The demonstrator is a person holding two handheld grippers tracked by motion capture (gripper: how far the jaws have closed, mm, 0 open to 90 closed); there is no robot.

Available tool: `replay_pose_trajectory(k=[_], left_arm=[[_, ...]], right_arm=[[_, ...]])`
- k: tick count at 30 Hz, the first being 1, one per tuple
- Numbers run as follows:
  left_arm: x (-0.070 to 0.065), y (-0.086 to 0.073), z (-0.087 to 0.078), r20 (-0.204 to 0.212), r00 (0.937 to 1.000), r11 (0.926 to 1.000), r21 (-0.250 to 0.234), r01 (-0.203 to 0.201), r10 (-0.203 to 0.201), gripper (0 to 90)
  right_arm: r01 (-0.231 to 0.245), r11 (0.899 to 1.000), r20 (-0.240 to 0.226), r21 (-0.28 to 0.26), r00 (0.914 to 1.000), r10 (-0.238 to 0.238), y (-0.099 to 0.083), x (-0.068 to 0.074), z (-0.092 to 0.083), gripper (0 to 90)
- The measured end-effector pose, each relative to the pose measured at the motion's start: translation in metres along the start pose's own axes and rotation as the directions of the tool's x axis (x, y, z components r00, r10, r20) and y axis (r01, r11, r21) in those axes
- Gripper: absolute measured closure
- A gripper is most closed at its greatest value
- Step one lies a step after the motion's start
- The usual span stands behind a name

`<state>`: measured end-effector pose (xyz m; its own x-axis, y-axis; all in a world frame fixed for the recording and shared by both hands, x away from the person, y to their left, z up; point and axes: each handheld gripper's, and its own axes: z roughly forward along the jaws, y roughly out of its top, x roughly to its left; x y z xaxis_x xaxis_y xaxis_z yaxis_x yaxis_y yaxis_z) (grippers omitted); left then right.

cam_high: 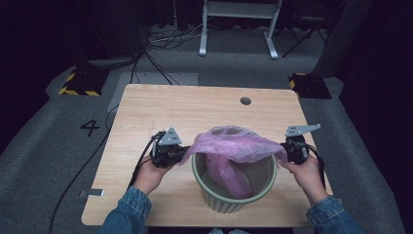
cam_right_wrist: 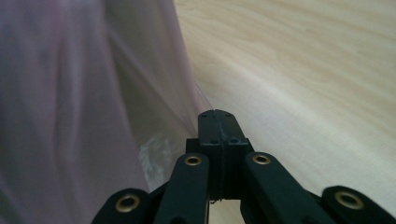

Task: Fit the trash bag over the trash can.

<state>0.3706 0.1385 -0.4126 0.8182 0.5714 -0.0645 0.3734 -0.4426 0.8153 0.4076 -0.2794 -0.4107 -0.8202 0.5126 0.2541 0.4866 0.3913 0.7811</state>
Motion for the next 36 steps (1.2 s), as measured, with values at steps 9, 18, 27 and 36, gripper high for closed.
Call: replay_pose_trajectory(k=[9,18,27,36], left_arm=[[0.002,-0.011,-0.015,0.007,0.9986,0.9968,-0.061,0.052,-0.052,65.6],[0.009,-0.009,-0.070,-0.028,0.9972,0.9774,-0.202,0.062,-0.069,47.8],[-0.012,0.006,-0.102,-0.015,0.9994,0.9604,-0.277,-0.034,0.031,39.8],[-0.009,0.021,-0.074,0.004,0.9988,0.9770,-0.208,-0.047,0.049,40.5]], right_arm=[[0.026,0.998,0.065,-0.054,0.9976,-0.022,-0.016,0.006,-0.009,66.5],[0.069,0.978,0.236,-0.195,0.9715,-0.022,-0.003,-0.005,-0.081,53.6],[0.168,0.960,0.230,-0.225,0.9662,-0.115,-0.001,0.020,-0.126,47.3],[0.235,0.951,0.109,-0.203,0.9702,-0.217,0.003,0.035,-0.123,41.6]])
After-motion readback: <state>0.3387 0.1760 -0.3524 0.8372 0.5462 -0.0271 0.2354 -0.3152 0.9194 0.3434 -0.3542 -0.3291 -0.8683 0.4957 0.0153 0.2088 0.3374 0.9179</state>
